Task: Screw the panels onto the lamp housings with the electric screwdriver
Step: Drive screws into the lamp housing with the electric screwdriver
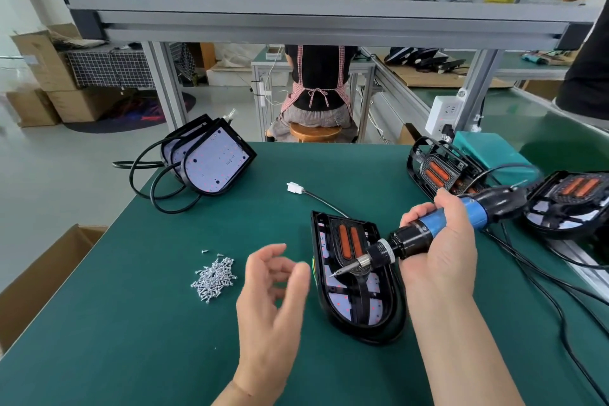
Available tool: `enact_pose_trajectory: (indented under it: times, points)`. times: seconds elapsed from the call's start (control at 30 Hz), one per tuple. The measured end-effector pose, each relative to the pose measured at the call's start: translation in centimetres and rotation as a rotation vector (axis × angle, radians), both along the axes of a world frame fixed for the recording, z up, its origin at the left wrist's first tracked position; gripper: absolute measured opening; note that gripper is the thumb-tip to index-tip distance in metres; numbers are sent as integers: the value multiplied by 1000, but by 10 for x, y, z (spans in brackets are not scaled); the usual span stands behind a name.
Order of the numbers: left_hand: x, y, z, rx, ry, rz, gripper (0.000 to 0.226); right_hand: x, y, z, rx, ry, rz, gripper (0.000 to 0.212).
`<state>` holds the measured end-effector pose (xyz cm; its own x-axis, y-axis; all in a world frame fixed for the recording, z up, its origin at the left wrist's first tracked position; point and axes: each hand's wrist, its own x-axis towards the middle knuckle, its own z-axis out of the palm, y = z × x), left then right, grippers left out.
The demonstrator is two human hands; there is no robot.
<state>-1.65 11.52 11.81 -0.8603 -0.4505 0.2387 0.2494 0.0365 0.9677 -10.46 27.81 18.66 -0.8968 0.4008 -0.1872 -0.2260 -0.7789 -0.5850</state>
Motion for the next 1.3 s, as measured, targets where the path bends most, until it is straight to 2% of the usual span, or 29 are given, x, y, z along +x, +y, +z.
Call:
enact_pose_trajectory:
  times: [0.07,0.17,0.27,0.37,0.47,0.6,0.87,1.07,1.3]
  points:
    - [-22,-10,0,-68,-162,27,35,-5,3,5,95,42,-26,22]
    - [-56,-13,6,-120,-434,-148,45,-11,1,12,276,117,-37,15]
    - [-76,-6,8,-247,-551,-287,51,-14,-8,17,409,192,-21,16]
    - [-81,-2,4,-297,-544,-310,55,-16,-18,20,495,219,26,16]
    - [-80,-3,-3,-190,-484,-281,43,-18,-27,19,512,226,84,16]
    - [-81,-7,-9,-188,-465,-304,29,-18,-37,17,536,245,138,17]
    - [-81,-7,-12,-210,-470,-282,31,-19,-49,16,603,270,196,22]
    - [-83,-6,-13,-227,-466,-291,45,-20,-52,13,642,264,197,23]
    - [-83,-7,-13,-233,-466,-280,43,-21,-58,13,671,272,213,25]
